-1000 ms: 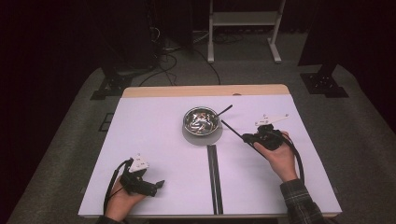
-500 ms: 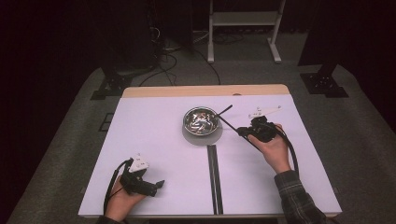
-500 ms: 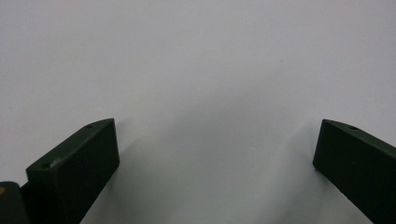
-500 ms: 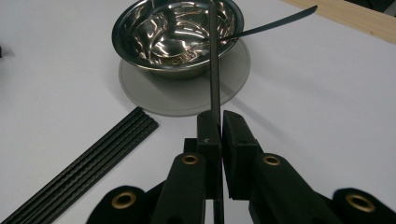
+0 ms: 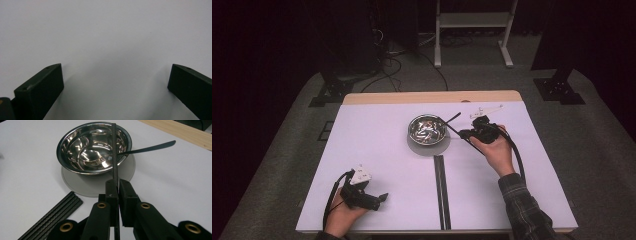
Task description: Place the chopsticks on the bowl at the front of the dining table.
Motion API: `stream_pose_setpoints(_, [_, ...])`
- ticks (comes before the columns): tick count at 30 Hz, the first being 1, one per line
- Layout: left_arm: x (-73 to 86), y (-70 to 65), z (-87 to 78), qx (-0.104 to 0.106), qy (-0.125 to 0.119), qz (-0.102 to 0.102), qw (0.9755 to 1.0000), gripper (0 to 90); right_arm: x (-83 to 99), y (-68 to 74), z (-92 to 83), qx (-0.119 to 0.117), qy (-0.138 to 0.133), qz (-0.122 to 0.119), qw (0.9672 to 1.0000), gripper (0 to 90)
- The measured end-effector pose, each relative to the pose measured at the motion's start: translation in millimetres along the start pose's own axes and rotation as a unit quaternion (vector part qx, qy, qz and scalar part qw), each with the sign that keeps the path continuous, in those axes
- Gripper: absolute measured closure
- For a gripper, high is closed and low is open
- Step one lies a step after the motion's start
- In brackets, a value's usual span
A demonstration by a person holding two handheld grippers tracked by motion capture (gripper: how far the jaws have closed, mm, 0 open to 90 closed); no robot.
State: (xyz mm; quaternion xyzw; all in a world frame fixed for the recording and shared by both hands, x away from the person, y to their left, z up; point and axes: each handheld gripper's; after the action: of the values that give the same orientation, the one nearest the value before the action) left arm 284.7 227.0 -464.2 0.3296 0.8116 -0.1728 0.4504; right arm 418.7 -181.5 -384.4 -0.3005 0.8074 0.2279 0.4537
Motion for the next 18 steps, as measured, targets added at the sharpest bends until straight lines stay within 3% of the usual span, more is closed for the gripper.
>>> stream_pose_setpoints(18, [0.2,-0.2,0.2,0.0,-0.001,0.0,1.0,0.0,-17.6,-0.1,27.1,-0.008,0.005,-0.002,0.9999,85.4])
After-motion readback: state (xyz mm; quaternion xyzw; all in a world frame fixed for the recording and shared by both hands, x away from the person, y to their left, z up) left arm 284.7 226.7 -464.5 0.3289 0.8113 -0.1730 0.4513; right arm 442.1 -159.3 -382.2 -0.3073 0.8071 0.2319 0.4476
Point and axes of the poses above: each handheld gripper's, and its own axes: z roughly forward along the jaws, x roughly out of its underside, y roughly to its left, and after that the axes turned 12 degrees about -y, right-handed
